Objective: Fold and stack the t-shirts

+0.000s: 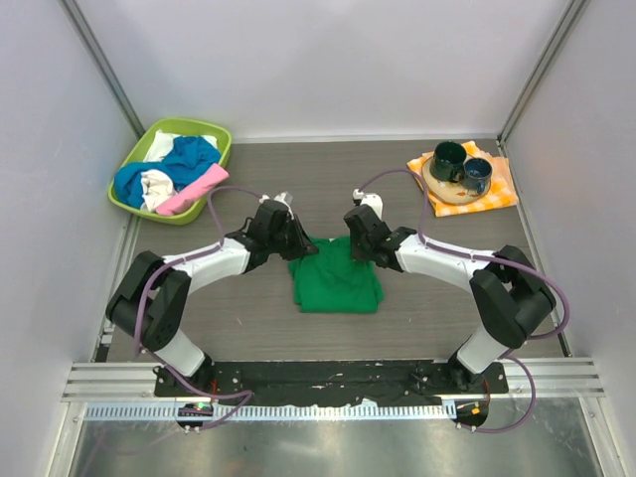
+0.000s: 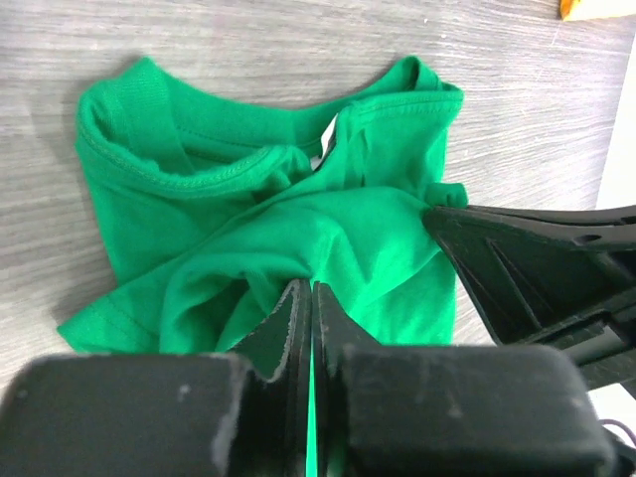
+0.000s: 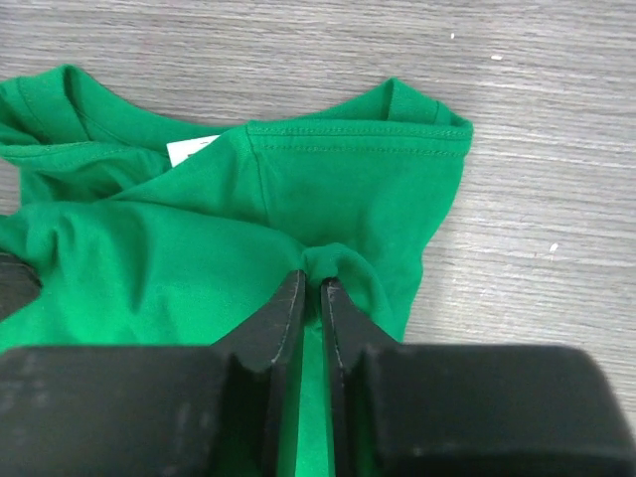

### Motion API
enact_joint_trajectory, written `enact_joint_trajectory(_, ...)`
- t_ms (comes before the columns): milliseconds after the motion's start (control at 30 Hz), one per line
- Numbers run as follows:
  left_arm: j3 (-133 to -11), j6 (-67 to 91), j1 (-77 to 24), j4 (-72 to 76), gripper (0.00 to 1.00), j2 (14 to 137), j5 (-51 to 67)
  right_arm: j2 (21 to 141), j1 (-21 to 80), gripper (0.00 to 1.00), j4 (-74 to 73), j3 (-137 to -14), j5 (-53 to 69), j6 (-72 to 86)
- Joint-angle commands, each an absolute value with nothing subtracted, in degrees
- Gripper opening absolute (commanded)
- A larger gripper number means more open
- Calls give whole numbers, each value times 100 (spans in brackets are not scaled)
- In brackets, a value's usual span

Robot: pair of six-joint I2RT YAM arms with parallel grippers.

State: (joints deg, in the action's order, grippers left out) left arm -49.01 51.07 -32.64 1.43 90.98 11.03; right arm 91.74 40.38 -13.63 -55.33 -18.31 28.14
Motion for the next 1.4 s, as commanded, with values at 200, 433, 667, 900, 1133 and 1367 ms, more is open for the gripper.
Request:
enact_joint_trajectory(200,-5809,4676,-3103,-228,0,9325,949,9325,3736,1,-1169,-5792,-2048,2707)
enact_joint_trajectory(433,-6047,4623,-2857,-334,0,9544,975,9325,3411,1,-1160,-5976,-2153,2725)
enact_joint_trajectory(667,-6082,4649,-2821,-246,0,9642,967,10089,3270,53,-1142,-6433,-2513,2646)
enact_joint_trajectory(900,-5880,4623,-2830,-386,8,8869,747,9432,3401,98,-1054,-6469,-2777,2514)
enact_joint_trajectory(1133,-5327,4755,-2909,-571,51,8183,817,8526,3709,99,-1844,-6583,-2769,2574)
enact_joint_trajectory(1367,-4554,5079,-3330,-545,98,8060,1019,7972,3744,99,-1706,-5986,-1434,3058)
